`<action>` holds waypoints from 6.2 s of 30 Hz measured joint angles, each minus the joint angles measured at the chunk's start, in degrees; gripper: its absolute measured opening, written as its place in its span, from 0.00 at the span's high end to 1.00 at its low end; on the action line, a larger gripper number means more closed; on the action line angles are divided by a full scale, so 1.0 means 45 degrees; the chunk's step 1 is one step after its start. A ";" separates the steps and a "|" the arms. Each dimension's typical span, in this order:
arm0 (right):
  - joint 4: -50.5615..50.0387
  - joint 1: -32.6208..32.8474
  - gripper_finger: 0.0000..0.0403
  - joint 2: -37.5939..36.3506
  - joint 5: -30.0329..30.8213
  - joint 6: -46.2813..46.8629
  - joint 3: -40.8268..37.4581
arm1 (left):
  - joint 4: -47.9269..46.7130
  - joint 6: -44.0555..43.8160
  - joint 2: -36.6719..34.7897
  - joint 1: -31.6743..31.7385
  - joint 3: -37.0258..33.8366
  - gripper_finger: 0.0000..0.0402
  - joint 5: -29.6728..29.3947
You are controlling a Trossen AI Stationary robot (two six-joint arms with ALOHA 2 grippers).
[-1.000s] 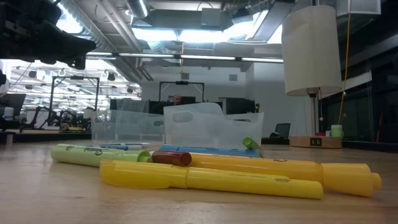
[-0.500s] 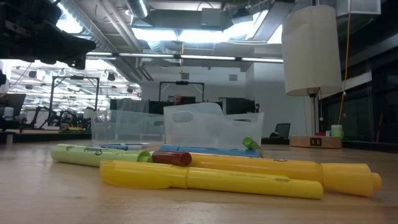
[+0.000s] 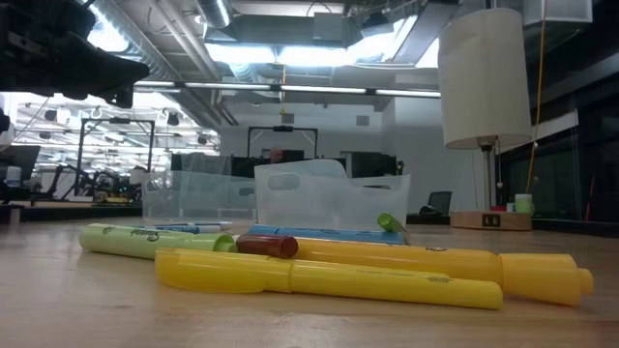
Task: Pick & Place Markers
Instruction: Put the yellow highlighter into the black bin
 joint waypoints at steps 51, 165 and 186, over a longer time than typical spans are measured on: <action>-0.1092 -0.2896 1.00 0.4943 0.1448 0.4155 0.7789 | 0.0000 0.0001 0.0000 0.0000 0.0005 0.99 0.0000; -0.2776 -0.3928 0.67 0.8140 0.0442 0.2171 0.9394 | -0.0004 0.0001 0.0000 -0.0004 0.0000 0.99 0.0000; -0.2724 -0.3959 0.67 0.8479 0.1020 0.1778 0.9301 | -0.0002 0.0001 0.0000 -0.0003 0.0002 0.99 0.0000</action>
